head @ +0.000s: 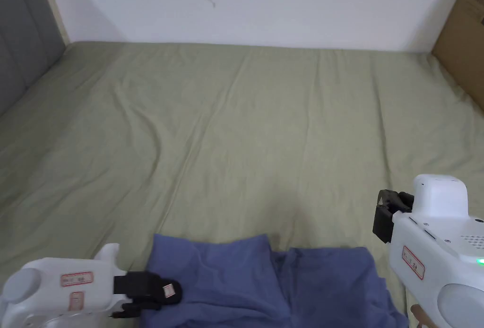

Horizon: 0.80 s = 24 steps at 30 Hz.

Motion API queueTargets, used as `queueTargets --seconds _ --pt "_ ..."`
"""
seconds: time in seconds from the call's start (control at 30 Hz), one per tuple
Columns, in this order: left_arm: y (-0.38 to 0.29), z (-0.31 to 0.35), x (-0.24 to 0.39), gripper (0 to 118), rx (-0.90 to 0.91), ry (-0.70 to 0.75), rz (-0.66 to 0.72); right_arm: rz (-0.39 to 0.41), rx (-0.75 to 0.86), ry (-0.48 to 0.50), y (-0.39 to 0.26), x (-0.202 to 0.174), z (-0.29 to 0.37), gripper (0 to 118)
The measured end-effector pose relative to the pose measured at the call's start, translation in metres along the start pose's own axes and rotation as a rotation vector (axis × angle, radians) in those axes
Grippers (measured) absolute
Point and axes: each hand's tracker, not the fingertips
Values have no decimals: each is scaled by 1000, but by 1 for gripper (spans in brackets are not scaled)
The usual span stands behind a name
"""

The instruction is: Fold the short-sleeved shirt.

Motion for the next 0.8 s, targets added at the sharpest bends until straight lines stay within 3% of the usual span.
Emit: queueTargets --seconds 0.17,0.37,0.57,0.8 --pt "-5 35 -1 9 34 84 21 15 20 -2 -4 -3 5 0" --pt "-13 35 50 9 60 148 -45 9 54 3 -2 -1 13 0" --pt "-13 23 143 9 29 205 -229 -3 138 -22 5 10 28 0" --pt "-26 -45 233 9 -62 218 -442 -2 247 -54 5 31 47 0"
